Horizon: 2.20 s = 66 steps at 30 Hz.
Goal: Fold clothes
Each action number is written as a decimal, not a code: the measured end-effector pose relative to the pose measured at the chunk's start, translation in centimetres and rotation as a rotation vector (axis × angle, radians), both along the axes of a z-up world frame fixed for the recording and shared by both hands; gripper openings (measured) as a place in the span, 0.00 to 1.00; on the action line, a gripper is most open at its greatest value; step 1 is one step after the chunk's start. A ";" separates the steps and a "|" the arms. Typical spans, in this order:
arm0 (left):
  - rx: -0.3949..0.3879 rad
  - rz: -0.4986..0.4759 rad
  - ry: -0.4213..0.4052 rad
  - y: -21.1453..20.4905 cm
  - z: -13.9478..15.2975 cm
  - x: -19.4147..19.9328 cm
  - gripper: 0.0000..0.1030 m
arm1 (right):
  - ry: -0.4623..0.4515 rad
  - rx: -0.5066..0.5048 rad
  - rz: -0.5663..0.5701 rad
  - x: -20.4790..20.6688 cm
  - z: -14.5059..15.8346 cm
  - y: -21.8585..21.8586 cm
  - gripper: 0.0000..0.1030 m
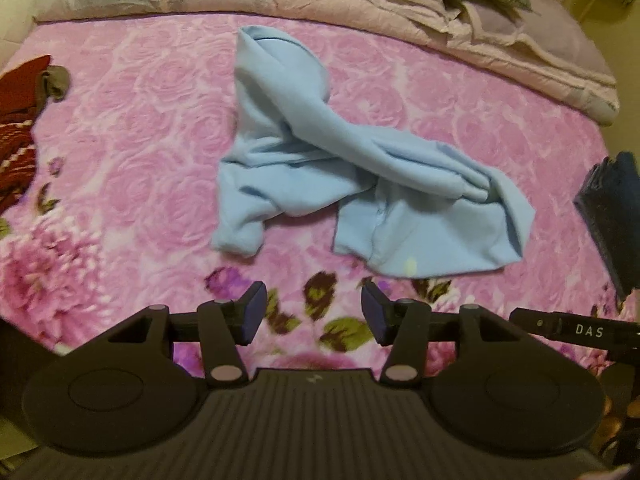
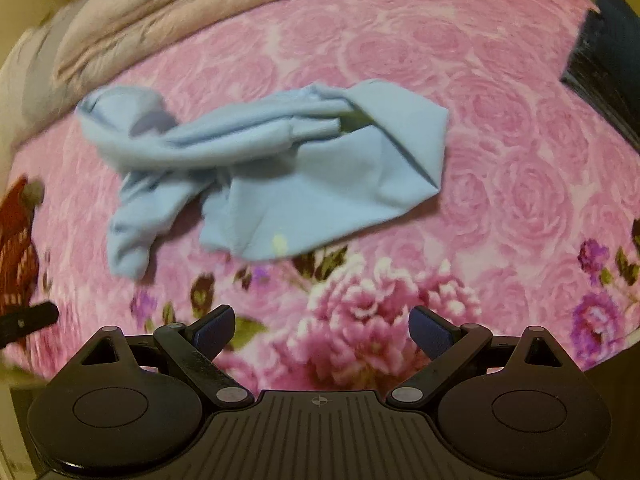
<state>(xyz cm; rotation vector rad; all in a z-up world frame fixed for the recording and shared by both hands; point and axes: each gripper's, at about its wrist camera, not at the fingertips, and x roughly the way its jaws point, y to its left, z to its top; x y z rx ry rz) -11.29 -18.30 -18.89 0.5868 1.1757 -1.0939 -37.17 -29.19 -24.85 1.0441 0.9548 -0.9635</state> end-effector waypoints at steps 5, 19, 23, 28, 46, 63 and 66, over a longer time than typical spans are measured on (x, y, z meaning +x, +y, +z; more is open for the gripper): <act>-0.068 -0.018 0.083 -2.8 -2.7 1.7 0.47 | -0.105 -0.010 -0.222 -2.2 -3.9 -1.4 0.93; -0.193 0.139 0.204 -10.7 -10.6 5.4 0.52 | -0.365 -0.062 -0.696 -6.2 -14.2 -5.3 0.93; -0.229 0.202 0.228 -12.1 -12.2 6.2 0.52 | -0.378 -0.091 -0.673 -5.8 -15.1 -5.7 0.80; -0.271 0.213 0.293 -13.0 -13.7 7.1 0.03 | -0.352 -0.109 -0.552 -5.6 -15.1 -7.0 0.00; -0.006 -0.128 -0.557 -10.5 1.6 29.8 0.08 | 0.253 -0.411 -0.206 -13.3 -1.3 -17.0 0.29; -0.069 -0.450 -0.144 -26.2 -10.6 23.2 0.41 | 0.111 -0.378 0.164 0.6 -6.6 -26.7 0.95; -0.080 -0.519 -0.096 -30.0 -13.0 20.9 0.42 | 0.085 -0.321 0.310 4.1 -9.2 -28.8 0.84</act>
